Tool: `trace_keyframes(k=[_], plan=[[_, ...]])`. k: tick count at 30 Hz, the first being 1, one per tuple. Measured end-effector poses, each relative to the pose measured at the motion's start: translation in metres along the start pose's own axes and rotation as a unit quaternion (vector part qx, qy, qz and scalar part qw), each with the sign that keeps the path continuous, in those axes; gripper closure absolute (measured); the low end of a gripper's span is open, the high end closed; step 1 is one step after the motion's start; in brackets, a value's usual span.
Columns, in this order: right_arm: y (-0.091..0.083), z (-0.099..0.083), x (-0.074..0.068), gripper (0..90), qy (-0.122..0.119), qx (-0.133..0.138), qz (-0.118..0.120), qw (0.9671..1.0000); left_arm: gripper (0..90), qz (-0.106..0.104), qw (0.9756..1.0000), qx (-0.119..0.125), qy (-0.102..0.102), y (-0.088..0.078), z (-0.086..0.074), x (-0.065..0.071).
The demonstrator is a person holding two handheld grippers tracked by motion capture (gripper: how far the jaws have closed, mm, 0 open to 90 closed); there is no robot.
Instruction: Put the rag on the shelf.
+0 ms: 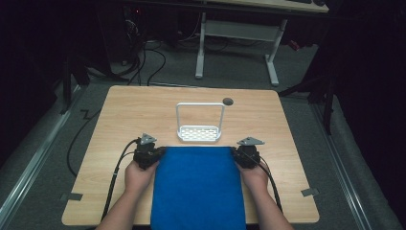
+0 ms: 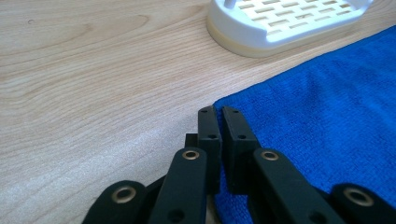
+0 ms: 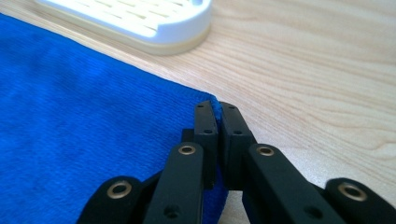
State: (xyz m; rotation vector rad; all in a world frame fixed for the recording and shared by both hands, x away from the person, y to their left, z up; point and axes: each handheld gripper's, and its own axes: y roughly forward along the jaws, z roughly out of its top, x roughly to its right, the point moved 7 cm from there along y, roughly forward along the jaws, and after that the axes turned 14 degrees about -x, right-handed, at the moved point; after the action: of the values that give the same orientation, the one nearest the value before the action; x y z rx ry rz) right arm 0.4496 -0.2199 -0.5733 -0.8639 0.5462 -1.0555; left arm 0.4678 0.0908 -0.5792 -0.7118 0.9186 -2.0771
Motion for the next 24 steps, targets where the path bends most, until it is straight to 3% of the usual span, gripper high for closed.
trace_keyframes(k=[4, 6, 8, 11, 13, 16, 24], plan=[[-0.012, -0.002, -0.009, 88.1, -0.02, 0.025, 0.008, 0.9995, 87.1, -0.006, 0.9996, 0.021, 0.019, -0.006, -0.001, 0.004], [-0.016, -0.005, -0.012, 88.1, -0.017, 0.035, 0.02, 0.9991, 87.1, -0.002, 0.9989, 0.038, 0.028, -0.009, -0.001, 0.007], [-0.019, -0.006, -0.014, 88.1, -0.012, 0.043, 0.031, 0.9985, 87.1, -0.008, 0.9991, 0.036, 0.022, -0.011, -0.001, 0.005], [-0.021, -0.004, -0.016, 88.1, -0.008, 0.055, 0.038, 0.9978, 87.2, -0.017, 0.9981, 0.058, 0.008, -0.019, -0.001, 0.004], [-0.024, -0.003, -0.018, 88.1, -0.01, 0.062, 0.038, 0.9973, 87.2, -0.013, 0.9973, 0.071, 0.016, -0.026, -0.001, 0.006], [-0.033, 0.0, -0.019, 88.2, -0.013, 0.082, 0.036, 0.9959, 87.2, -0.007, 0.9947, 0.097, 0.033, -0.037, 0.001, 0.012], [-0.067, 0.009, -0.025, 88.1, -0.017, 0.152, 0.034, 0.9877, 87.3, 0.001, 0.9883, 0.148, 0.038, -0.066, 0.008, 0.023]])
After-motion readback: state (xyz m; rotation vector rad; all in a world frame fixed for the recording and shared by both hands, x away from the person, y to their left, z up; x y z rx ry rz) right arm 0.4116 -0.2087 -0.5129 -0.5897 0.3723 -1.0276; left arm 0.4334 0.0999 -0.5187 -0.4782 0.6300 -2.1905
